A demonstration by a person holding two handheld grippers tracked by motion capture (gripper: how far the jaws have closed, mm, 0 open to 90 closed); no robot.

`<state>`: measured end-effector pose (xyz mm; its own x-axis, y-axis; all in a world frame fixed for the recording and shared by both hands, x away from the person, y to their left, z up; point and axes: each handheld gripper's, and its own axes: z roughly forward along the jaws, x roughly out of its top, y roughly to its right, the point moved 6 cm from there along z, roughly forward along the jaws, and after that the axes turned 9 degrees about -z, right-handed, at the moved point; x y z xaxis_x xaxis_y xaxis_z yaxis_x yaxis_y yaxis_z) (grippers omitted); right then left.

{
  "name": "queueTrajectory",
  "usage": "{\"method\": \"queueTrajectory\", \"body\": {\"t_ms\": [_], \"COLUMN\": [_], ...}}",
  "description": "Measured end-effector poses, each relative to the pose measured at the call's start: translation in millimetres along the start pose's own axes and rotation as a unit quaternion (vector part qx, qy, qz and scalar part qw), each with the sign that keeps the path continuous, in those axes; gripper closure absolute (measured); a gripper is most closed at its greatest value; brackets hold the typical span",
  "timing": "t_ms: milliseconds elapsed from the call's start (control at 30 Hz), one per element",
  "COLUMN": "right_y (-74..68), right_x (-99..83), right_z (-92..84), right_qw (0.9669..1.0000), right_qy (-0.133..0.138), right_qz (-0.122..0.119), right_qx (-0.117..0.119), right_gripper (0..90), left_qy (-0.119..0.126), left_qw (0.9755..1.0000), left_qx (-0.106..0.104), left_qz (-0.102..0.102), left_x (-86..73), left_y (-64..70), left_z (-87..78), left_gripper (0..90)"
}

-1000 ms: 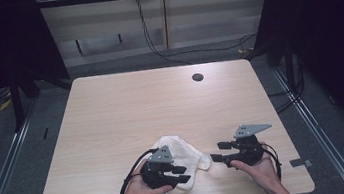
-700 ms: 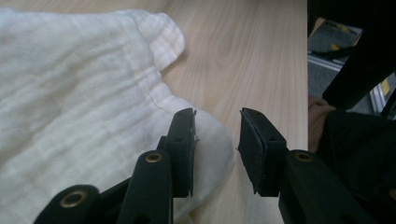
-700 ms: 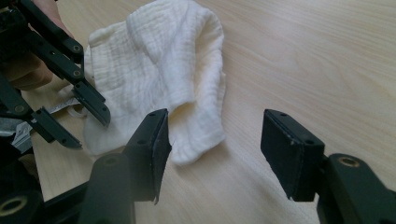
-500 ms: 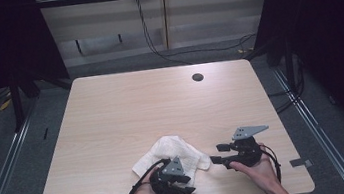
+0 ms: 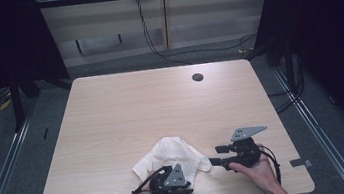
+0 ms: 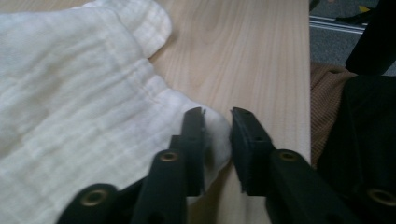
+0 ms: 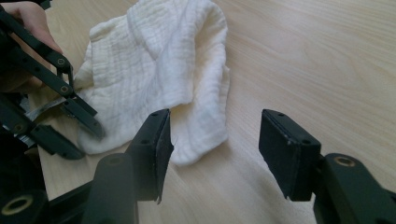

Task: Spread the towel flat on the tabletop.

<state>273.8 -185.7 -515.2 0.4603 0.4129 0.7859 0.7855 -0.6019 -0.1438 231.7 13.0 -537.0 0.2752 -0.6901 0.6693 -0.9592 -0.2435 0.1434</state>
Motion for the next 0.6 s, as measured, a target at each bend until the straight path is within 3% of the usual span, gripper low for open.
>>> {"method": "queueTrajectory", "body": {"t_ms": [33, 133, 167, 200, 233, 267, 333, 367, 433, 467, 500, 533, 600], "right_y": [-0.1, -0.1, 0.1, 0.1, 0.6, 1.2, 1.9, 1.9, 0.7, 0.0, -0.9, -0.9, -2.3], "right_x": [0.0, 0.3, 0.6, 0.8, 1.1, 1.2, 1.3, 1.3, 1.5, 2.0, 2.5, 2.5, 3.9], "right_z": [0.2, -0.1, -1.4, -1.9, -2.6, -2.9, -3.3, -3.3, -3.5, -3.6, -3.7, -3.7, -2.5], "right_qw": [1.0000, 1.0000, 1.0000, 1.0000, 1.0000, 1.0000, 0.9999, 0.9999, 0.9999, 0.9999, 0.9999, 0.9999, 0.9997], "right_qy": [0.000, 0.000, 0.003, 0.004, 0.006, 0.007, 0.006, 0.006, 0.005, 0.005, 0.006, 0.006, 0.010], "right_qz": [-0.001, -0.002, -0.003, -0.002, -0.003, -0.003, -0.004, -0.004, -0.011, -0.013, -0.015, -0.015, -0.020], "right_qx": [0.000, -0.001, 0.000, -0.001, -0.001, -0.003, -0.008, -0.008, -0.003, -0.001, 0.003, 0.003, 0.008], "right_gripper": [43.9, 43.8, 43.7, 43.7, 43.7, 43.5, 44.8, 44.8, 47.1, 48.6, 49.2, 49.2, 51.2], "left_qy": [-0.005, 0.010, 0.029, 0.029, 0.046, 0.080, 0.109, 0.109, 0.132, 0.132, 0.154, 0.154, 0.176], "left_qw": [0.9999, 0.9994, 0.9984, 0.9984, 0.9976, 0.9949, 0.9913, 0.9913, 0.9875, 0.9875, 0.9833, 0.9833, 0.9788], "left_qx": [-0.007, -0.023, -0.031, -0.031, -0.037, -0.037, -0.029, -0.029, -0.016, -0.016, -0.003, -0.003, 0.009], "left_qz": [-0.008, -0.023, -0.037, -0.037, -0.036, -0.049, -0.067, -0.067, -0.085, -0.085, -0.097, -0.097, -0.105], "left_x": [1.4, 5.8, 12.8, 12.8, 17.7, 26.4, 29.4, 29.4, 25.1, 25.1, 24.9, 24.9, 27.2], "left_y": [-3.6, -6.6, -8.3, -8.3, -9.8, -13.1, -19.6, -19.6, -33.0, -33.0, -43.2, -43.2, -51.7], "left_z": [-0.1, -3.2, -12.5, -12.5, -19.8, -36.7, -51.2, -51.2, -69.7, -69.7, -85.4, -85.4, -99.5], "left_gripper": [84.1, 86.2, 86.4, 86.5, 86.5, 86.6, 86.5, 86.5, 86.5, 86.5, 86.5, 86.5, 86.5]}}
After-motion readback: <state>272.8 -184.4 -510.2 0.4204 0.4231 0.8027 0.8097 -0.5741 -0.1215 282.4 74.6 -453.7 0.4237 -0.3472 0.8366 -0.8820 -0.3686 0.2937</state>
